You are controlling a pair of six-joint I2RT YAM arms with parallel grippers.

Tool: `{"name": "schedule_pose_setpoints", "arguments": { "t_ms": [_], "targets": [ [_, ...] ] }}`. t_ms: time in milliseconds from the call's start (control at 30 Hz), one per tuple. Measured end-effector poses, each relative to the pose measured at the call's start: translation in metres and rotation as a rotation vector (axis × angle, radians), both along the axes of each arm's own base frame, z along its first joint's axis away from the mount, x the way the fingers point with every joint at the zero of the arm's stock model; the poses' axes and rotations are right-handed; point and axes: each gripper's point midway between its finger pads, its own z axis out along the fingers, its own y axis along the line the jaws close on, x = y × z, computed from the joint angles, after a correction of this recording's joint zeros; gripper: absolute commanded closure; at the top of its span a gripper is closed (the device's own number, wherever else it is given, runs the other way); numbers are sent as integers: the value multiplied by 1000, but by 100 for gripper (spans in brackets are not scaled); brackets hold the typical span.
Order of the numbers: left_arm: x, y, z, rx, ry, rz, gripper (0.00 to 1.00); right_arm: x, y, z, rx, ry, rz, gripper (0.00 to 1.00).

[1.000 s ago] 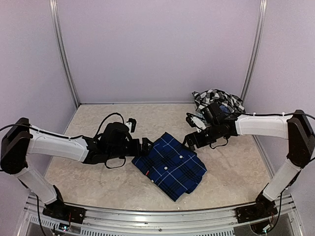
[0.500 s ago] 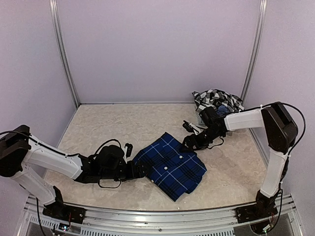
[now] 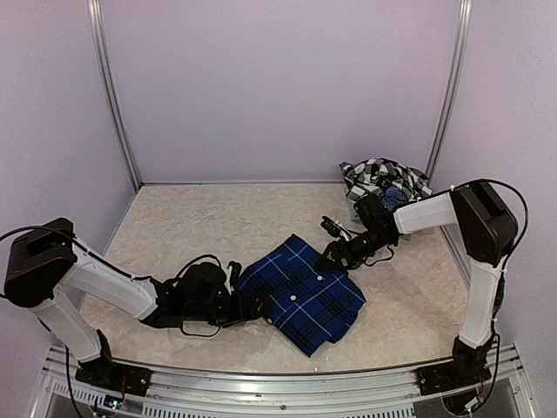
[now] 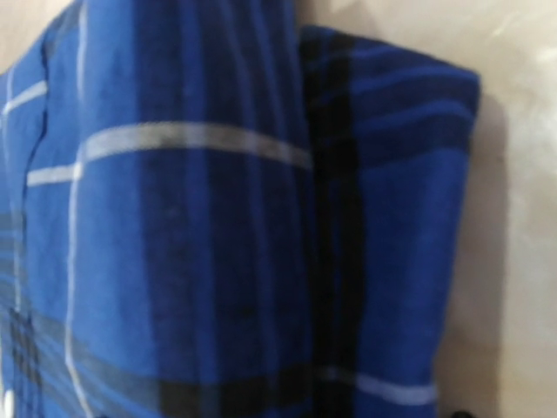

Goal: Fold and stack the long sleeve shirts
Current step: Pick up the square-folded shirt from the center of the board.

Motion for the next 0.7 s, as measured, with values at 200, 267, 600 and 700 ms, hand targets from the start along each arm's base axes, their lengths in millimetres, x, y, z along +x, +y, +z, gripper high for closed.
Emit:
{"name": "schedule_pose_setpoints", "arguments": {
  "t_ms": [200,267,600,700],
  "targets": [
    [2,-9,0,-19,-1,-14,18,-17,12,-1,46,27,46,28],
    [3,-12,0,-25,-3,-16,18,-27,20,-2,71,50,73,32],
    [4,-15,-1,-26,-7,-22,18,-50,33,-7,161,153,117,75],
    [4,-14,-1,-22,-14,-25,17,-54,32,-8,164,174,114,100]
  ]
}}
